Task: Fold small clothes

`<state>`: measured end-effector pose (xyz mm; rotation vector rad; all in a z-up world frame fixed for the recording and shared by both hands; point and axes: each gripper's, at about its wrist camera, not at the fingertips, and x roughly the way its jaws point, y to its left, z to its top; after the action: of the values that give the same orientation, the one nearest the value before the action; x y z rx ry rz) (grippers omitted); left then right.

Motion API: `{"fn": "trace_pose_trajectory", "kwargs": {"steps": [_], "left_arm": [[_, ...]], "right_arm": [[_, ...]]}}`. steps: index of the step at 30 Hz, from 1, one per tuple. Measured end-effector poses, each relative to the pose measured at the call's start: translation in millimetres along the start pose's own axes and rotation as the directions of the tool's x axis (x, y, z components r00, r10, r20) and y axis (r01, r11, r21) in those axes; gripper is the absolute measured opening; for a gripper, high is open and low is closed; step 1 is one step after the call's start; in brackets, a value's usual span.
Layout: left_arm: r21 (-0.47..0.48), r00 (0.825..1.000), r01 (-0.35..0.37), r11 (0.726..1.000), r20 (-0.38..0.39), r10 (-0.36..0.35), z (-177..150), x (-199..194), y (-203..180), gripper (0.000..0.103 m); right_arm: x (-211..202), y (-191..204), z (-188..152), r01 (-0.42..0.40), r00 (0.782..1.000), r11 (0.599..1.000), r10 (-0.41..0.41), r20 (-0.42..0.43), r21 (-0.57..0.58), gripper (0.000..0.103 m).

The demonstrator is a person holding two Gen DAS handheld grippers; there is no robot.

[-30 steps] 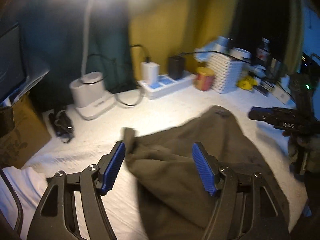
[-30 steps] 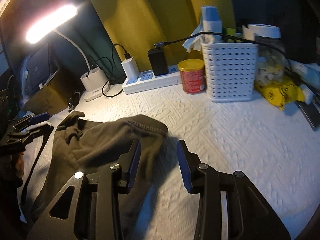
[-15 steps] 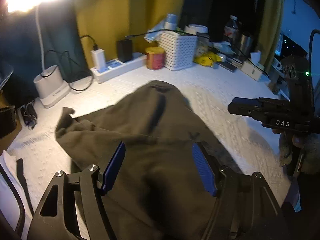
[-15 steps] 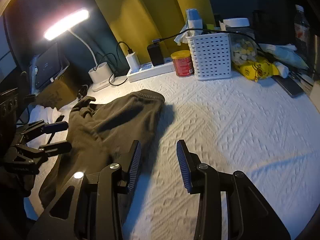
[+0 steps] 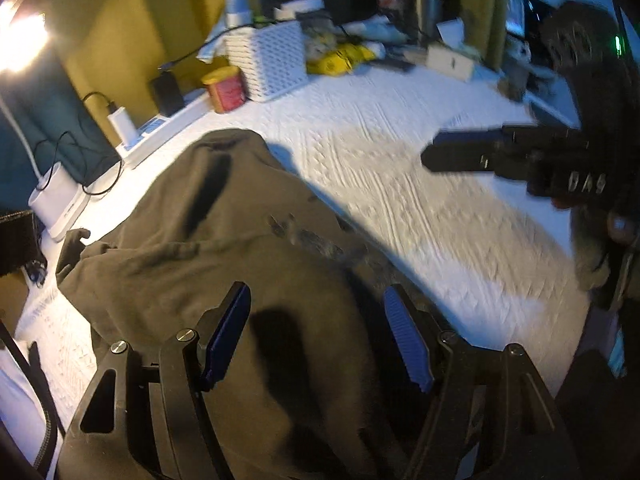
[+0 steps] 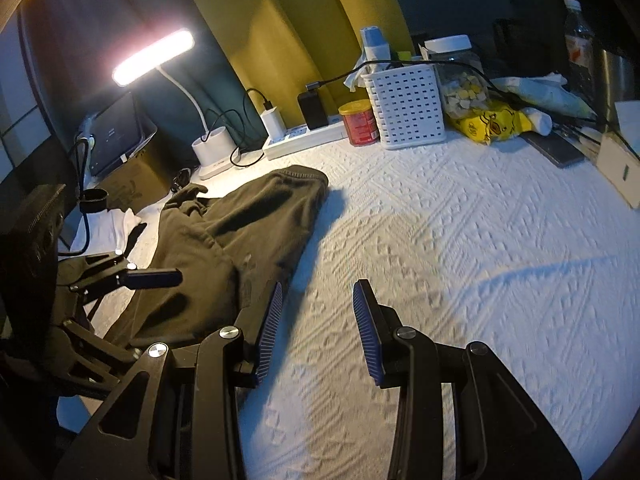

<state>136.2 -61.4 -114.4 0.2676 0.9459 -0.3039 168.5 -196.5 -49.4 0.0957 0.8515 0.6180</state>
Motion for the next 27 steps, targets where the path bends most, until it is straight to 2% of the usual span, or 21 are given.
{"fn": "trace_pose_trajectory", "kwargs": {"steps": [1, 2, 3, 4, 6, 12, 16, 22, 27], "left_arm": [[0.021, 1.000, -0.014, 1.000, -0.010, 0.014, -3, 3, -3, 0.069], [0.030, 1.000, -0.020, 0.999, -0.011, 0.020, -5, 4, -4, 0.057], [0.036, 1.000, -0.018, 0.999, -0.016, 0.018, -7, 5, -5, 0.029], [0.027, 1.000, -0.012, 1.000, -0.027, 0.013, -10, 6, -3, 0.018], [0.012, 1.000, -0.023, 1.000, -0.007, 0.023, -14, 1, 0, 0.006], [-0.087, 0.988, -0.103, 0.991, 0.103, 0.112, -33, -43, 16, 0.004], [-0.168, 0.970, -0.158, 0.973, 0.160, 0.185, -50, -71, 29, 0.004], [-0.326, 0.944, -0.195, 0.925, 0.195, 0.268, -88, -91, 46, 0.004], [-0.432, 0.938, -0.202, 0.879, 0.173, 0.301, -127, -91, 52, 0.004]], "right_arm": [[-2, -1, -3, -0.002, 1.000, 1.000, 0.002, 0.001, 0.005, 0.040], [-3, -2, -4, -0.003, 1.000, 1.000, 0.003, 0.001, 0.006, 0.040], [-4, -2, -5, -0.003, 1.000, 1.000, 0.003, 0.001, 0.007, 0.040], [-4, -2, -6, -0.004, 1.000, 1.000, 0.004, 0.001, 0.007, 0.040], [-6, -1, -9, -0.006, 1.000, 1.000, 0.006, -0.001, 0.004, 0.040], [-4, 7, -17, -0.009, 1.000, 1.000, 0.009, -0.020, -0.009, 0.040], [1, 19, -21, -0.016, 0.999, 0.999, 0.015, -0.038, -0.028, 0.040], [8, 43, -28, -0.035, 0.997, 0.997, 0.031, -0.071, -0.065, 0.040], [14, 57, -35, -0.039, 0.994, 0.995, 0.029, -0.107, -0.096, 0.040]]}}
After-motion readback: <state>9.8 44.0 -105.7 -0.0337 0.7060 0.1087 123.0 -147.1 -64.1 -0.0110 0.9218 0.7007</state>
